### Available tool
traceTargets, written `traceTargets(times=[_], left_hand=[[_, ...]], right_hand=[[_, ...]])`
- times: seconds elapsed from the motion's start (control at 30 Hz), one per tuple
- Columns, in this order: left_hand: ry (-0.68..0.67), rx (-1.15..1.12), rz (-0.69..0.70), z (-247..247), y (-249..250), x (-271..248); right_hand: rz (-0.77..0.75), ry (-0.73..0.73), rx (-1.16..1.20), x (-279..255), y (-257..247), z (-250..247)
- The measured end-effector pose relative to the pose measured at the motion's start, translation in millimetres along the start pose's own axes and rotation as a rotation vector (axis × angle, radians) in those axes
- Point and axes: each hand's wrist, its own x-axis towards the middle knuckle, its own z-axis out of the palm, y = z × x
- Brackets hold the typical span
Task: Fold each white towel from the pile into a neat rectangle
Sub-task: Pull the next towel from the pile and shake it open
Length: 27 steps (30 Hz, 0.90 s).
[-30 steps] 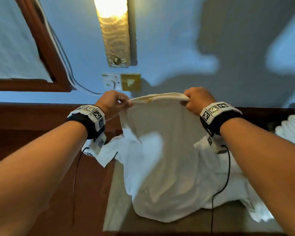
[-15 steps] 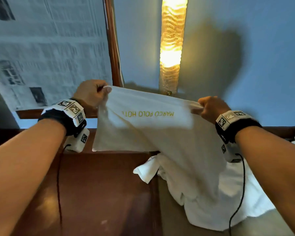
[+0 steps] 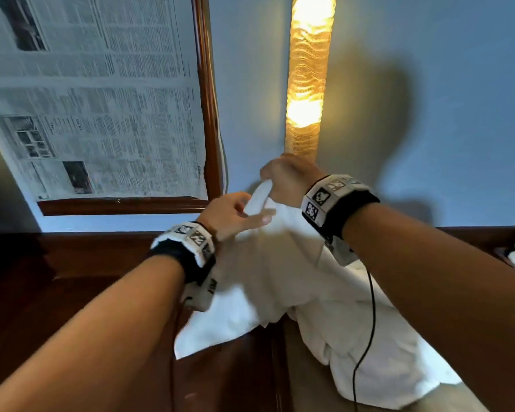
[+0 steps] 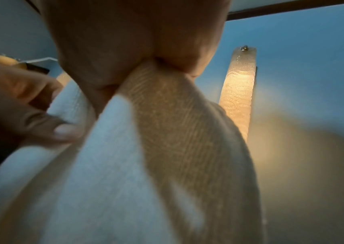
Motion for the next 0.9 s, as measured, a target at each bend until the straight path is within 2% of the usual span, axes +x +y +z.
traceTargets(times=[0.1,0.23,0.37,0.47,0.53,0.6,0.7,0.77,0.9], left_hand=[[0.082,0.055,0.025,18.8,0.3,16.1],[0.098,0.114,0.057,-0.2,-1.2,35.8],[0.159,0.168,0.060,-19.8,-2.8,47.3],[0.220,0.189,0.002,-23.8,-14.3,53.7],[0.221,0.172,-0.041,-19.6,-21.4,54.2],[0.174,0.094,-0.061,-11.4,-23.1,53.3],[0.089,-0.159,-0.047,1.8,-12.1,51.8],[0.104,-0.316,-0.020,3.7,-2.3,54.7],[0.087,-0.433,-0.028,-1.5,-1.4,59.0]], right_hand=[[-0.006,-0.047,-0.040,-1.2,13.6,16.3],[0.160,0.004,0.058,-9.4,65.4,35.9],[0.291,0.188,0.267,-10.2,102.5,48.4],[0.389,0.320,0.574,-1.7,110.0,56.8],[0.357,0.372,0.678,6.6,104.6,60.0],[0.251,0.382,0.658,15.4,94.1,58.4],[0.104,0.303,0.665,24.6,72.0,48.3],[0.044,0.271,0.700,28.5,58.5,42.4],[-0.001,0.237,0.715,33.4,38.0,34.2]])
